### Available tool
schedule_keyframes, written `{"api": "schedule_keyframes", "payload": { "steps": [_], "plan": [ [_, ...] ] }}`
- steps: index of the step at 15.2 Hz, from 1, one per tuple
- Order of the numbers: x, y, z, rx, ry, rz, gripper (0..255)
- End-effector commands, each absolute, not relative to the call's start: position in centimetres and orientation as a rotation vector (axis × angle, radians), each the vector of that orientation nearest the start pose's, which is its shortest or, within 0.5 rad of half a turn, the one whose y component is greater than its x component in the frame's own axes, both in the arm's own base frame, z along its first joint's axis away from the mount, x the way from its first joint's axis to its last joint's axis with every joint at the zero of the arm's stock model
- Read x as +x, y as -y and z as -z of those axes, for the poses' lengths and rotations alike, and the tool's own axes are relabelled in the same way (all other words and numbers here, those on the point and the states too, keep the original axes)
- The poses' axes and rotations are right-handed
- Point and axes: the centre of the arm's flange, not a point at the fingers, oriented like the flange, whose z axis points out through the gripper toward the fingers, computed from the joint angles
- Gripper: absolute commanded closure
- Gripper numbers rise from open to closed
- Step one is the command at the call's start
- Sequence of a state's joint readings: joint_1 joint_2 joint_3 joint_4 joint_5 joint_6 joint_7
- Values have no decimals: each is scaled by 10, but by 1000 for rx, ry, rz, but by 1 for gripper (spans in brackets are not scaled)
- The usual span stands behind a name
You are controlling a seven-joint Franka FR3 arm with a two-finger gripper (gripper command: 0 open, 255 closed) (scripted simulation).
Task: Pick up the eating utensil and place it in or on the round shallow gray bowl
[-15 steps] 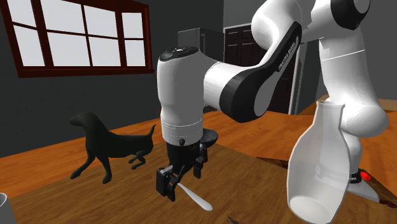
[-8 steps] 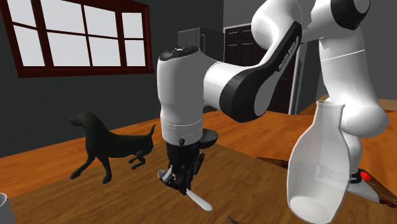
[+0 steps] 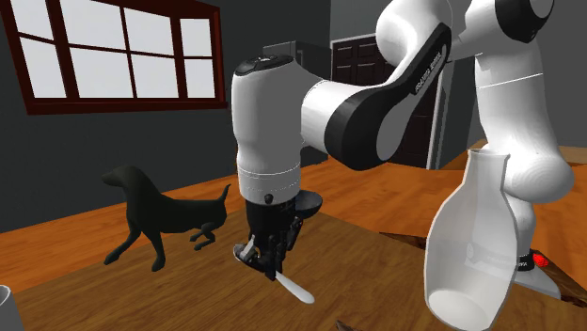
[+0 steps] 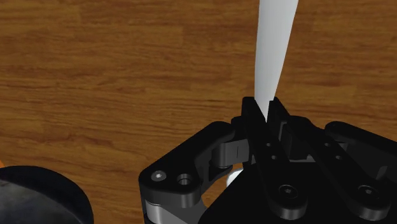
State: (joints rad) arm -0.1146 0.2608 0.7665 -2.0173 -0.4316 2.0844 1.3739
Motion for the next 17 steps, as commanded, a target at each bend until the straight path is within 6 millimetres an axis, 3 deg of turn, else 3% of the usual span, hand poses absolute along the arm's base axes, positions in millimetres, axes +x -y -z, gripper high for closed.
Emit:
{"api": "schedule_keyframes", "payload": {
  "steps": [1,17],
  "plan": [
    [478,-322,-359,-3218,-812,169,255],
    [478,-322,-444,-3218,-812,169,255]
  ]
}}
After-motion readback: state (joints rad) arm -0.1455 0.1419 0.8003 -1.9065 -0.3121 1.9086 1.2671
